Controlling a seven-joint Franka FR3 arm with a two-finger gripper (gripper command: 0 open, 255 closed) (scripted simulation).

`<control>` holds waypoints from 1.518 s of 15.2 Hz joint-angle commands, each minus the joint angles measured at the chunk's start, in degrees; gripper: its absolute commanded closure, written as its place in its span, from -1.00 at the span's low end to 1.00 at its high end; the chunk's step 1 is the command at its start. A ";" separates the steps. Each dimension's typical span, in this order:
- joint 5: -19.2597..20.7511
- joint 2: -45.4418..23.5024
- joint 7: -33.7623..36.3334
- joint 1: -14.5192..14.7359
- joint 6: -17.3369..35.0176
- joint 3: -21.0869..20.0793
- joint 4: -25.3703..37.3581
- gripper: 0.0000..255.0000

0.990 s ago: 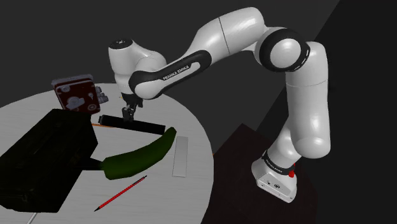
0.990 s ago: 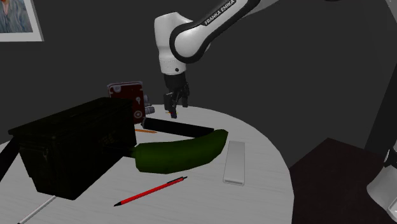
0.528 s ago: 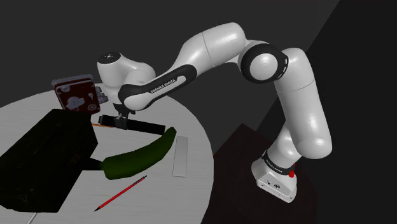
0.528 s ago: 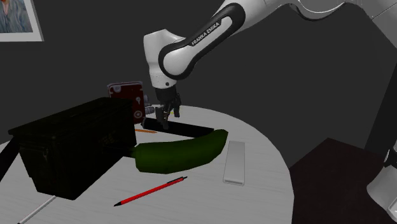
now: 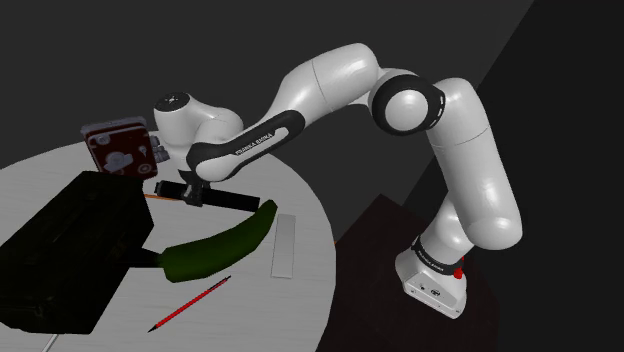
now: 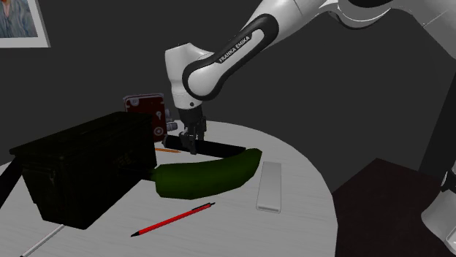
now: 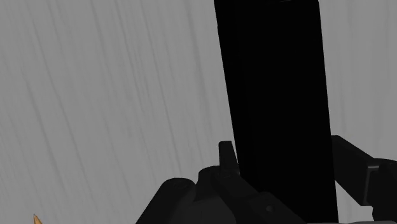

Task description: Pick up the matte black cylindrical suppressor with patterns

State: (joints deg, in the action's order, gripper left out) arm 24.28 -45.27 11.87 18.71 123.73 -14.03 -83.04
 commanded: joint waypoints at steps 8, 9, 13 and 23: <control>-0.11 0.46 -0.08 -0.08 -0.28 -0.09 -0.17 1.00; -0.25 0.94 -0.22 -0.14 -0.73 -0.20 -0.18 1.00; -0.83 2.71 -0.81 -0.35 -2.62 -0.62 -0.02 1.00; -2.14 6.30 -2.20 -0.70 -7.26 -1.47 1.22 1.00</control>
State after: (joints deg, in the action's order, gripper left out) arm 22.23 -39.17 9.77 18.02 116.79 -15.46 -81.96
